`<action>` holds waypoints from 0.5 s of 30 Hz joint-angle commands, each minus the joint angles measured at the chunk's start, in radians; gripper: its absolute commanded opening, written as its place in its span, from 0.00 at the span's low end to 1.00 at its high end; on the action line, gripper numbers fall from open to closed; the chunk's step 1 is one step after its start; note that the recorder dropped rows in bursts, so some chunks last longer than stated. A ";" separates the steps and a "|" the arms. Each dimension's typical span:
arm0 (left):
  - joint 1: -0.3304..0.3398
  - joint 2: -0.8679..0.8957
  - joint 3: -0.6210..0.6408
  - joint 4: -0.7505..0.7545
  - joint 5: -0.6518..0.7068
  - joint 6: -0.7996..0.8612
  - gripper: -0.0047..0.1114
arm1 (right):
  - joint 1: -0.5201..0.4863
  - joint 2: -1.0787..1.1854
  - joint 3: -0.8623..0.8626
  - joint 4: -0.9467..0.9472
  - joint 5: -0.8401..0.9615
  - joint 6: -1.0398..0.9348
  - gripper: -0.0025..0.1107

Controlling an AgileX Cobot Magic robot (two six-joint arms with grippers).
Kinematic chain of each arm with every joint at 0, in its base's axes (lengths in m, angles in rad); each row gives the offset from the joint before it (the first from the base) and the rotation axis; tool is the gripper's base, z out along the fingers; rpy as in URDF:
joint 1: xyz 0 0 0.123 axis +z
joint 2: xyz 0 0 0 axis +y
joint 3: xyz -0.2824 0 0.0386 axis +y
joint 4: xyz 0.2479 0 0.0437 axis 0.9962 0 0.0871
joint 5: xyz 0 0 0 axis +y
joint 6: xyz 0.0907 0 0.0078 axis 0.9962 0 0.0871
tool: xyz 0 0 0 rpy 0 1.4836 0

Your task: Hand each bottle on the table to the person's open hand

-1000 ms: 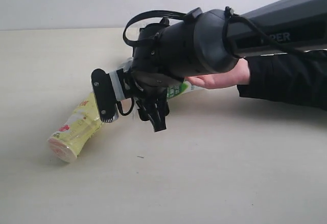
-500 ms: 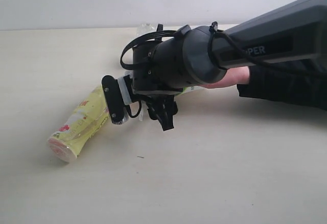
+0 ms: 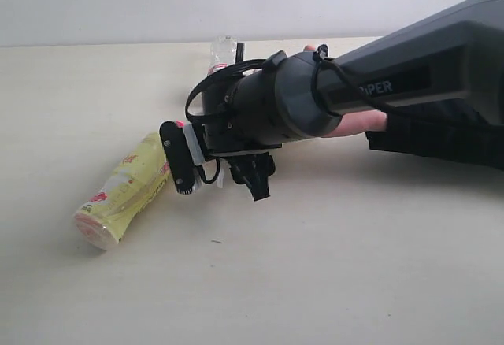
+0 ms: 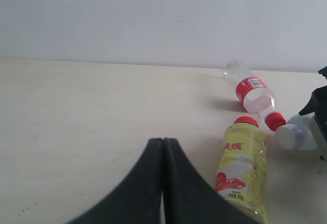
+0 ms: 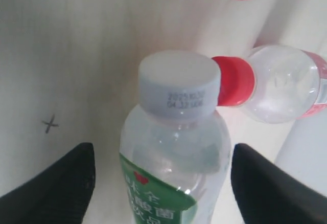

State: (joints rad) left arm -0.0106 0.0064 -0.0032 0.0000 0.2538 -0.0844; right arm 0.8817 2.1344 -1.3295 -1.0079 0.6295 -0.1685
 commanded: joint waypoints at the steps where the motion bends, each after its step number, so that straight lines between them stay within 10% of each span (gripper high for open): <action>1: 0.002 -0.006 0.003 -0.011 -0.010 0.003 0.04 | 0.000 0.028 -0.007 -0.066 0.004 0.043 0.65; 15: 0.002 -0.006 0.003 -0.011 -0.010 0.003 0.04 | 0.000 0.066 -0.061 -0.115 0.036 0.131 0.50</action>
State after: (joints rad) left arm -0.0106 0.0064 -0.0032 0.0000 0.2538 -0.0844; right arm 0.8817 2.1994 -1.3851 -1.1160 0.6593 -0.0534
